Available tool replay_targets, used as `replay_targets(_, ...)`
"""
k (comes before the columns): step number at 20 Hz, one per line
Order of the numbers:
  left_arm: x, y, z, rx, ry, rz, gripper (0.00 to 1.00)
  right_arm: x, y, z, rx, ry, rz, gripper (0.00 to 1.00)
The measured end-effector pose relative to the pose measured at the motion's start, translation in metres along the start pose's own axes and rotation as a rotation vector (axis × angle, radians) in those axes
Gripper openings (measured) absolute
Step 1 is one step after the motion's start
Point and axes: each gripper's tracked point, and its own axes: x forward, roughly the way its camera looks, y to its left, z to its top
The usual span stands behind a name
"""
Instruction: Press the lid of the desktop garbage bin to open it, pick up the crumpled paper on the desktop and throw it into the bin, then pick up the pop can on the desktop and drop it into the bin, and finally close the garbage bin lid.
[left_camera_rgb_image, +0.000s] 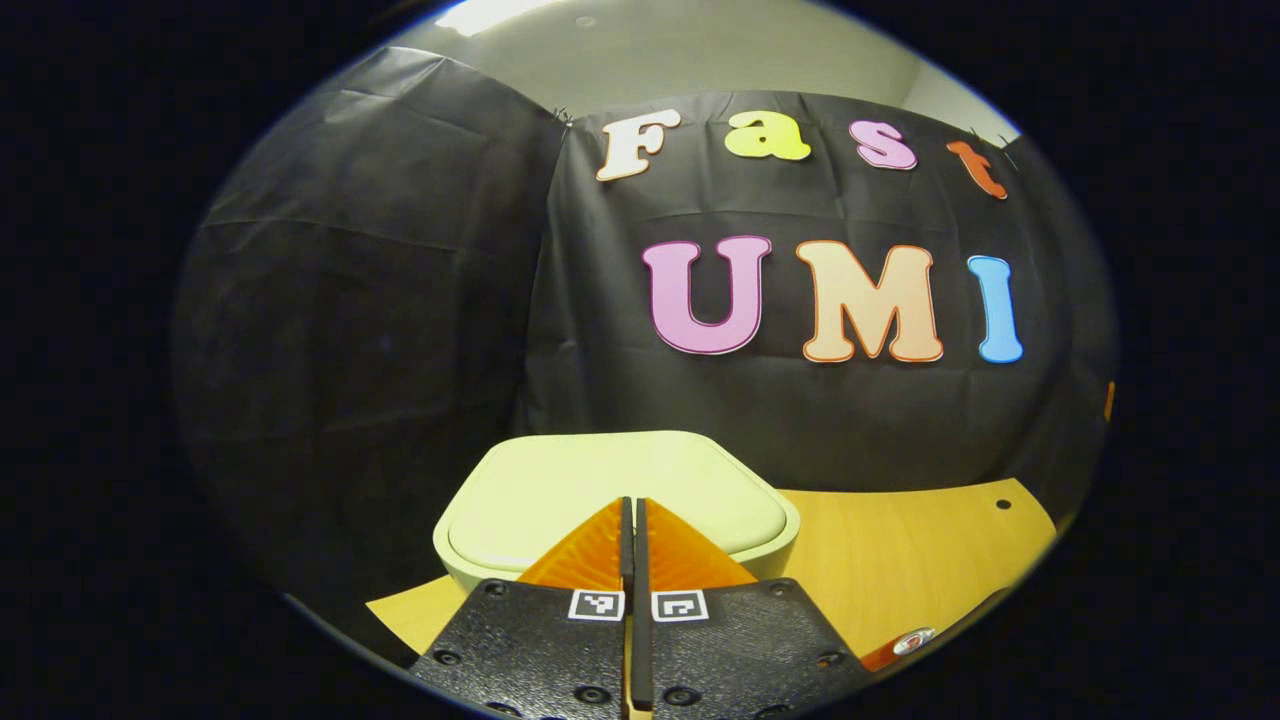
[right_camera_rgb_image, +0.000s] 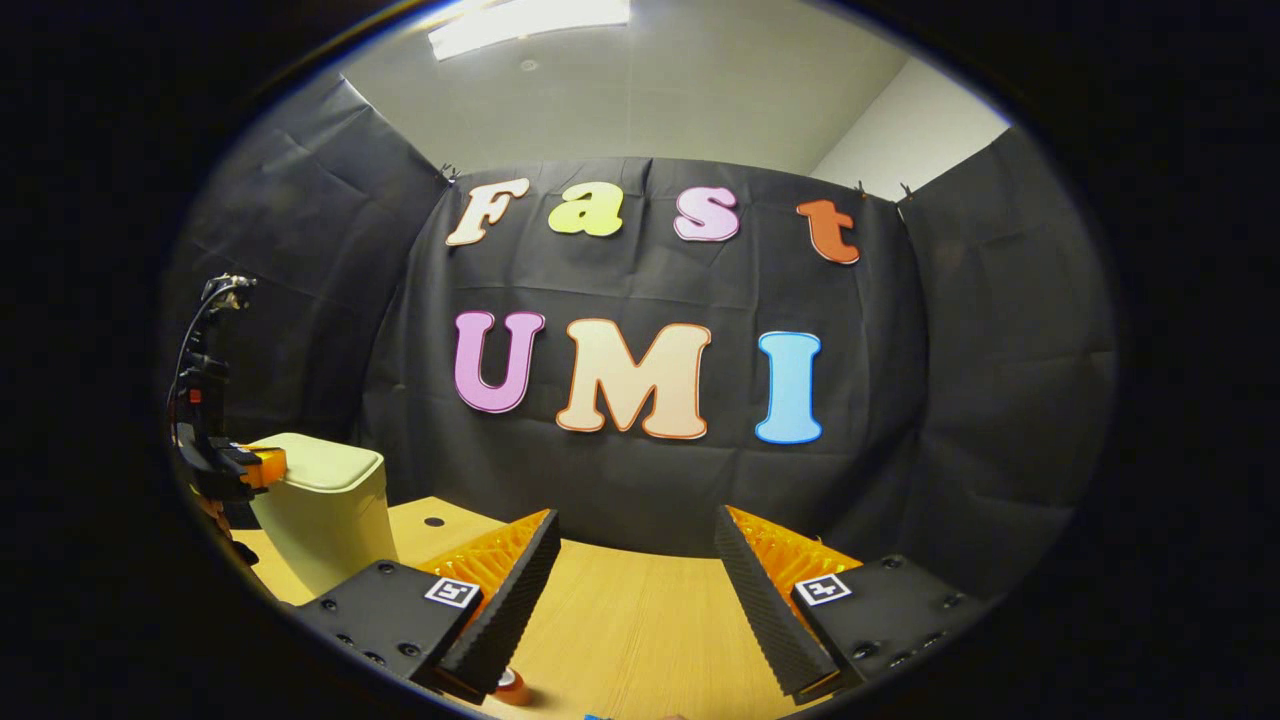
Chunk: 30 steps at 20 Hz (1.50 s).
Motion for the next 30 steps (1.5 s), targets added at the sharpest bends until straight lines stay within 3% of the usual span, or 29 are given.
replay_targets(4, -0.004, -0.006, 0.017, 0.032, -0.033, -0.01, 0.0, 0.007, -0.004, -0.022, 0.031, 0.061, 0.005, 1.0)
replay_targets(6, -0.01, -0.014, 0.033, 0.055, -0.076, -0.043, 0.07, 0.012, -0.006, -0.039, 0.042, 0.111, 0.01, 0.98)
replay_targets(10, -0.019, -0.034, 0.054, 0.081, -0.125, -0.095, 0.76, 0.017, -0.006, -0.089, 0.01, 0.226, 0.039, 0.98)
replay_targets(11, -0.022, -0.035, 0.057, 0.077, -0.136, -0.099, 0.83, 0.018, -0.005, -0.107, -0.009, 0.258, 0.055, 0.98)
replay_targets(14, -0.03, -0.043, 0.065, 0.071, -0.148, -0.11, 0.91, 0.012, -0.005, -0.172, -0.064, 0.403, 0.091, 0.99)
replay_targets(19, -0.049, -0.037, 0.083, 0.103, -0.194, -0.083, 0.93, -0.011, 0.0, -0.27, -0.074, 0.661, 0.167, 0.99)
replay_targets(25, -0.068, -0.028, 0.104, 0.093, -0.224, -0.062, 0.94, -0.034, 0.002, -0.331, -0.037, 0.863, 0.199, 0.99)
replay_targets(29, -0.075, -0.022, 0.113, 0.113, -0.246, -0.049, 0.93, -0.047, 0.001, -0.349, -0.051, 0.919, 0.206, 0.97)
replay_targets(30, -0.075, -0.023, 0.114, 0.116, -0.246, -0.05, 0.92, -0.049, 0.003, -0.353, -0.048, 0.938, 0.219, 0.91)
